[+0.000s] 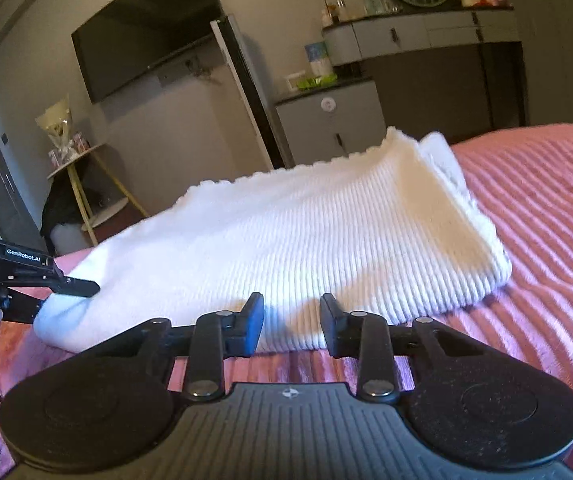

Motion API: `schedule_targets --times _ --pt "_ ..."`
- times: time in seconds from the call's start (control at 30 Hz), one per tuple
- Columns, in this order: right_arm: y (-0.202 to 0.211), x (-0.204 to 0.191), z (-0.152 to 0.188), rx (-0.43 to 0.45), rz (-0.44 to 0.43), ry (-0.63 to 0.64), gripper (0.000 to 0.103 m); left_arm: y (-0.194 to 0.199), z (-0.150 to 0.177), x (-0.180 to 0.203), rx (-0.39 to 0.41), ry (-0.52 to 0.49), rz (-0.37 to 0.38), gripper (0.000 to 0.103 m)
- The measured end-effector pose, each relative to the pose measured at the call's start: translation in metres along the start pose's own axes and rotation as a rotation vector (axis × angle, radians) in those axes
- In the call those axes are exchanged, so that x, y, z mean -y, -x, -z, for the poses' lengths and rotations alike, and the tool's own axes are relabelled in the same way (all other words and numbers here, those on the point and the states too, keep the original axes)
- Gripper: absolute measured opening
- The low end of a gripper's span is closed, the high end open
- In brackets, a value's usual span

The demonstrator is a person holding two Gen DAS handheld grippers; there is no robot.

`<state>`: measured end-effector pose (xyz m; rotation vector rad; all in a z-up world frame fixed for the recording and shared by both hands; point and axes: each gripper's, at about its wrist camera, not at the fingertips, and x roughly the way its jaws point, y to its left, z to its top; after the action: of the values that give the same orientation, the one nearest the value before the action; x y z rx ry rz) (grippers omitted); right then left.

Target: Fold small clothes

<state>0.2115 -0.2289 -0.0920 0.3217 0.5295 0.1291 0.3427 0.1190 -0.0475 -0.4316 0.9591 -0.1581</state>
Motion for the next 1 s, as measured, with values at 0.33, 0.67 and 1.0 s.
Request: schedule_targets --times 0.33,0.67,1.0 --pt "0.003 0.000 0.004 -0.001 -0.023 -0.024 0.031 0.000 0.001 0.026 0.015 -0.084 -0.081 0.042" --pt "0.003 -0.001 0.002 0.003 -0.037 -0.026 0.032 0.008 0.001 0.030 0.029 -0.111 -0.083 0.032" --pt "0.004 0.002 0.003 0.018 -0.043 -0.046 0.032 0.032 -0.010 0.049 0.085 -0.148 -0.048 0.028"
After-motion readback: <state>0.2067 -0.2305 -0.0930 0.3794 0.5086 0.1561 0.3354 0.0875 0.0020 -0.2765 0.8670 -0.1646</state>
